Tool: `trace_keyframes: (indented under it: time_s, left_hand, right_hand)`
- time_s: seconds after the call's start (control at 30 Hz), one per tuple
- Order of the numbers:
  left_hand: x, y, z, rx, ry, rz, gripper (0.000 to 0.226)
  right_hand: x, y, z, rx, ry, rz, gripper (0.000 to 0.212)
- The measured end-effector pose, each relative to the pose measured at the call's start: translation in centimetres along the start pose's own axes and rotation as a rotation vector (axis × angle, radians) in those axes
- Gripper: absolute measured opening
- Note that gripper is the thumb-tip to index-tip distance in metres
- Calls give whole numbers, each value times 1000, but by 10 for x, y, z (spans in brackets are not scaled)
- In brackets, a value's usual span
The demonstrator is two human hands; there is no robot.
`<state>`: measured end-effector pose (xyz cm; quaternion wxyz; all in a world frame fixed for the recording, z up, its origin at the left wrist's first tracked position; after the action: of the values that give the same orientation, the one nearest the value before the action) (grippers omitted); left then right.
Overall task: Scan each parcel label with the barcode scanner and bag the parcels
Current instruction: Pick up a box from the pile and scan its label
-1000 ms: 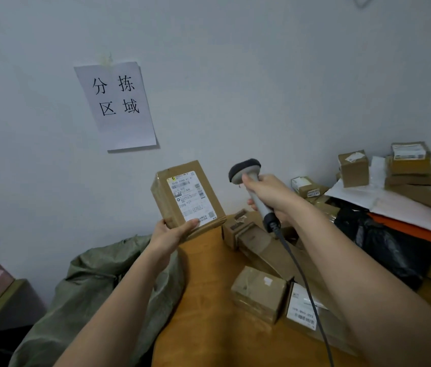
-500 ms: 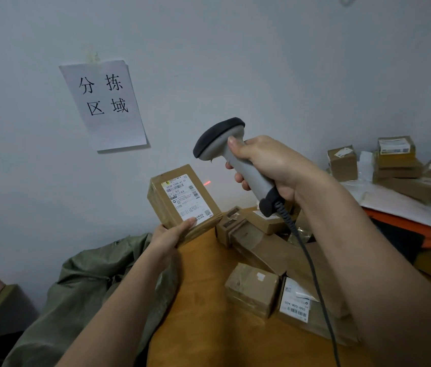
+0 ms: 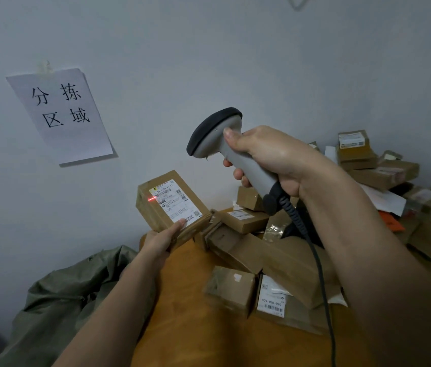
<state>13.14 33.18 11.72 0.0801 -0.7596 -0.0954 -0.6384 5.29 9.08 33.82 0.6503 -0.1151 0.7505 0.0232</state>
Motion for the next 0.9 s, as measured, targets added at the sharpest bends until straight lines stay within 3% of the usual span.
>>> trace_keyframes:
  time_s: [0.17,0.43,0.9]
  left_hand:
    - [-6,17,5,-9,-8,-29,74]
    - [-6,43,1,-11,-1,-34,61]
    - [-23,52,-2,54,-9,-52,66]
  right_hand:
    - [1,-22,-5,11,5,30,38]
    - [6,-46,-4,-5,7,53,40]
    - [18,-58,4,-81,11,5,36]
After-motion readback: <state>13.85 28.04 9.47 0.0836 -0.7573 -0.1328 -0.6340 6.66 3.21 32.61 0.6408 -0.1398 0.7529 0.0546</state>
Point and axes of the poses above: each hand's wrist, its own z-axis towards the middle knuckle, its own y-axis out of the palm, x = y × z, the point moved 5 cm from there along z, towards the middle knuckle, and after that the axes turned 10 degrees about y, right-handed, at the moved point
